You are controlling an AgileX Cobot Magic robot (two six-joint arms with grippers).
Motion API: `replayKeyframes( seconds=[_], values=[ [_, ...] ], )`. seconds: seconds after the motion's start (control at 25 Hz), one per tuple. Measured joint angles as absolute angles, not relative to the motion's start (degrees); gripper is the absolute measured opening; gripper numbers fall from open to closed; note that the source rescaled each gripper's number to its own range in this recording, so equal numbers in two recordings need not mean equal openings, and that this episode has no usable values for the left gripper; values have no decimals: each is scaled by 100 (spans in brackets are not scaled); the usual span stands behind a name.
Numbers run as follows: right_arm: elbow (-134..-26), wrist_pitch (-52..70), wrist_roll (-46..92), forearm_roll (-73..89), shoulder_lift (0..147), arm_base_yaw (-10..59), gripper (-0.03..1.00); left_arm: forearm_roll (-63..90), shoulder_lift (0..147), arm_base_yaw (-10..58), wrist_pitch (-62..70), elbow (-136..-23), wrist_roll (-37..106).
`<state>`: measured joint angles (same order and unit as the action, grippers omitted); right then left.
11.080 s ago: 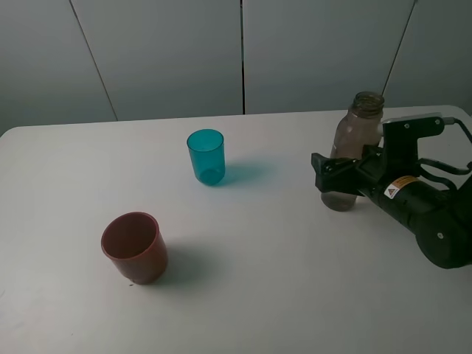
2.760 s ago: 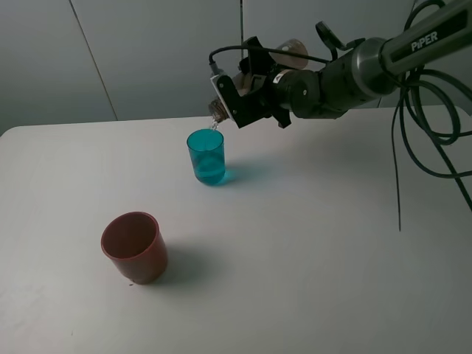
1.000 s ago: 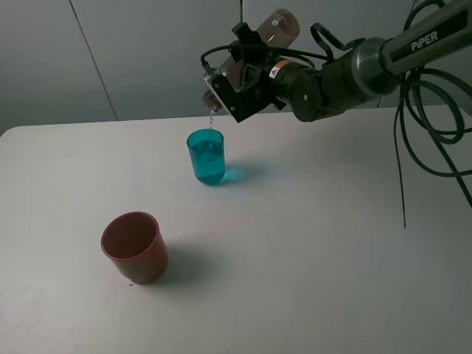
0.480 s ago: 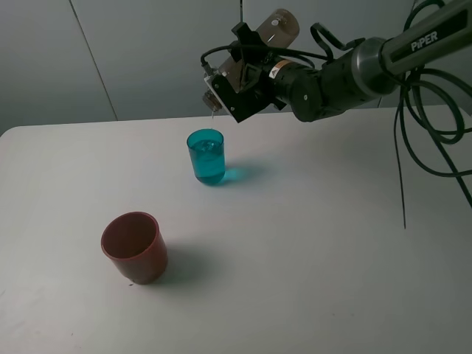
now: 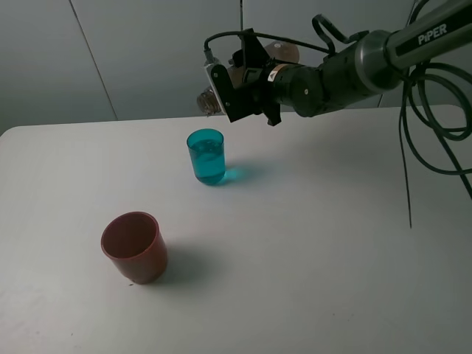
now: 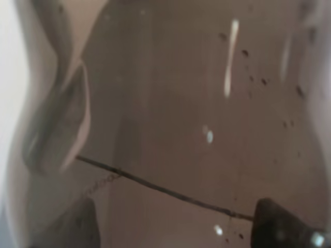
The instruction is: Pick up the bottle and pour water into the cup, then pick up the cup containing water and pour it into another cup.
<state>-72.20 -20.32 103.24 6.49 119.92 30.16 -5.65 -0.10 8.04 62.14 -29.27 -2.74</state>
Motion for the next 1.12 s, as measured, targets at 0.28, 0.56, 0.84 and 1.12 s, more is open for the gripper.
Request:
replayKeyframes(
  seconds=[0.28,0.56,0.84,1.12],
  values=[
    [-7220,-492,7342,597,11545,2869,0,-565,-10,804,6214,-2927,-274],
    [-7220,-831,1684,-188,11340,2302,0,-565,-10,804,6214,-2927,-274],
    [-6872,-1630,-1115,-908,11454,1819,0,-565,-10,804,6214,-2927,-274],
    [-6285,-3433,-629,-805,12046,1821,0,-565,-10,804,6214,-2927,-274]
  ],
)
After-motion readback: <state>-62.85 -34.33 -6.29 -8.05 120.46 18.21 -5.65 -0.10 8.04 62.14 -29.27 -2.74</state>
